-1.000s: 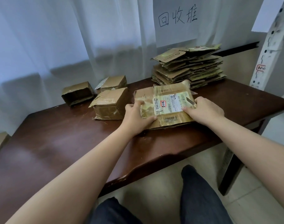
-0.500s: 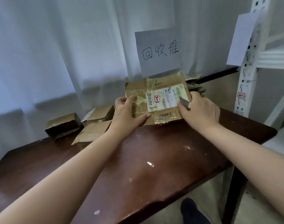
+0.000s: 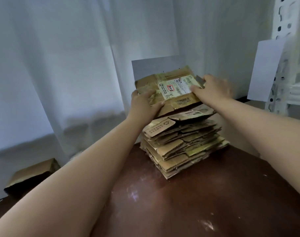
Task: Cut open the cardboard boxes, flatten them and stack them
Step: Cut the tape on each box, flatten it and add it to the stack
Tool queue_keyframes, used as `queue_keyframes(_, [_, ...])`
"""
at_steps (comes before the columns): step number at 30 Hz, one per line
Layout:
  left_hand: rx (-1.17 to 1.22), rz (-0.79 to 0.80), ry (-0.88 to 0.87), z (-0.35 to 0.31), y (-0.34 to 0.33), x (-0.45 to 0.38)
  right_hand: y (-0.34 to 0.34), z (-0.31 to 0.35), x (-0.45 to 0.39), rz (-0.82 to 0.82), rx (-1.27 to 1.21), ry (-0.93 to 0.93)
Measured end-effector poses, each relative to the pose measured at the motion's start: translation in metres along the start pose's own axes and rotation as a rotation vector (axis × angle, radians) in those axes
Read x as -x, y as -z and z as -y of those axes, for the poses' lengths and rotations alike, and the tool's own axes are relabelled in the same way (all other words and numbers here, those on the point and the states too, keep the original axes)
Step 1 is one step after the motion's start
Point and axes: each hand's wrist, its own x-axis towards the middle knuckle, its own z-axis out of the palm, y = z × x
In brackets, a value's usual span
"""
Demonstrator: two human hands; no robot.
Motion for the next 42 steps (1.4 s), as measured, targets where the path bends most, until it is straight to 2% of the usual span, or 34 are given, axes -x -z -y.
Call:
queue_keyframes(5, [0.015, 0.046, 0.066, 0.024, -0.037, -0.011, -0.038, -0.009, -0.017, 0.103, 0.037, -0.020])
queue_keyframes(9, [-0.090, 0.219, 0.094, 0.051, -0.065, -0.005, -0.075, -0.023, -0.002, 0.206, 0.183, -0.021])
queue_keyframes(12, [-0.369, 0.319, 0.056, 0.063, -0.082, 0.004, -0.095, -0.037, 0.010, 0.229, 0.333, 0.065])
queue_keyframes(14, [-0.562, 0.269, -0.030, 0.066, -0.088, 0.008, -0.105, -0.041, 0.012, 0.214, 0.379, 0.162])
queue_keyframes(16, [-0.549, 0.267, -0.093, 0.068, -0.096, 0.009, -0.112, -0.043, 0.012, 0.205, 0.417, 0.276])
queue_keyframes(18, [-0.450, 0.368, -0.084, 0.071, -0.105, 0.010, -0.116, -0.045, 0.014, 0.220, 0.465, 0.351])
queue_keyframes(21, [-0.371, 0.454, -0.044, 0.077, -0.117, 0.017, -0.120, -0.058, 0.024, 0.292, 0.396, 0.274])
queue_keyframes(24, [-0.340, 0.408, -0.048, 0.083, -0.125, 0.023, -0.125, -0.068, 0.029, 0.300, 0.242, 0.203])
queue_keyframes(32, [-0.322, 0.339, -0.024, 0.090, -0.140, 0.035, -0.131, -0.072, 0.037, 0.253, 0.191, 0.156])
queue_keyframes(36, [-0.446, 0.438, -0.023, 0.080, -0.123, 0.027, -0.119, -0.056, 0.039, 0.301, 0.283, 0.153])
queue_keyframes(40, [-0.582, 0.309, -0.113, 0.065, -0.110, 0.021, -0.111, -0.041, 0.035, 0.260, 0.334, 0.175])
queue_keyframes(42, [-0.477, 0.297, -0.108, 0.060, -0.105, 0.017, -0.106, -0.035, 0.037, 0.222, 0.302, 0.186])
